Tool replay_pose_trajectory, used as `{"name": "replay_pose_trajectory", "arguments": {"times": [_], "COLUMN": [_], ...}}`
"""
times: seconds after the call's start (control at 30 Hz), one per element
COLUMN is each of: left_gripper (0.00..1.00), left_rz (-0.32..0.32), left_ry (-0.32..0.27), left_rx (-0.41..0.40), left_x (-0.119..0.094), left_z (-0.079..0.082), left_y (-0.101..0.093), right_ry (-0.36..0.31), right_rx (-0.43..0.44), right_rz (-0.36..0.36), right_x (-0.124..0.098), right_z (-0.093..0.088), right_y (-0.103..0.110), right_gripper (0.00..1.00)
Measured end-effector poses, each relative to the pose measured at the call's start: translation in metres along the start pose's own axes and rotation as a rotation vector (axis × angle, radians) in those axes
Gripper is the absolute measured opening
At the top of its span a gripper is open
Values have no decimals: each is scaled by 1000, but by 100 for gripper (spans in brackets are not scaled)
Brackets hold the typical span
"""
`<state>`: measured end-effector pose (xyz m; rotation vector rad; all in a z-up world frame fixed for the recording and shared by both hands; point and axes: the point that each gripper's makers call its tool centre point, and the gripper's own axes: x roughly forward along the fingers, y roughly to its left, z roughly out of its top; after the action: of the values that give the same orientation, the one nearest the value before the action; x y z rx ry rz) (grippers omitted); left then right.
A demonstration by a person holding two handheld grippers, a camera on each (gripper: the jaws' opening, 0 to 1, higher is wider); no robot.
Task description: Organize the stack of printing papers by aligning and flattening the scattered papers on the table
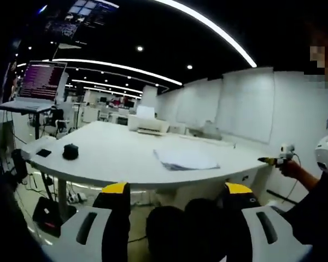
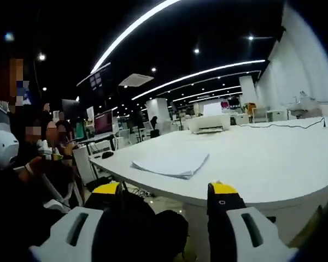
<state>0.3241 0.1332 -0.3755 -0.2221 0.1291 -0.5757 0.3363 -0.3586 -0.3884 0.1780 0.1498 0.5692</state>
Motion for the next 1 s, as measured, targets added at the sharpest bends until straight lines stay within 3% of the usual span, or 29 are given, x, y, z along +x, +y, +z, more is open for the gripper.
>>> {"name": "replay_pose_trajectory", "arguments": {"times": [0.1, 0.17, 0.2, 0.27, 0.5, 0.8, 1.0], "left_gripper": [74, 77, 76, 74, 82, 82, 80], "left_rz": [-22, -32, -43, -54, -33, -42, -52], "left_ry": [-6, -19, -26, -22, -22, -38, -13], "left_rx": [-43, -66, -60, -49, -46, -28, -25], "left_x": [6, 7, 7, 6, -4, -5, 7], "left_z": [0, 0, 0, -2, -3, 6, -1], "left_y": [-5, -7, -11, -15, -13, -16, -16], "right_ry": [-38, -56, -60, -66, -51, -66, -65], "right_rx": [75, 173, 176, 159, 40, 22, 39], "right_rz": [-10, -45, -52, -41, -22, -8, -22], "right_x": [2, 3, 4, 3, 1, -4, -7], "right_z": [6, 6, 5, 6, 11, 14, 9], "right_y": [-4, -10, -11, -8, 9, 17, 12], "right_gripper": [57, 55, 55, 54, 51, 51, 51]}}
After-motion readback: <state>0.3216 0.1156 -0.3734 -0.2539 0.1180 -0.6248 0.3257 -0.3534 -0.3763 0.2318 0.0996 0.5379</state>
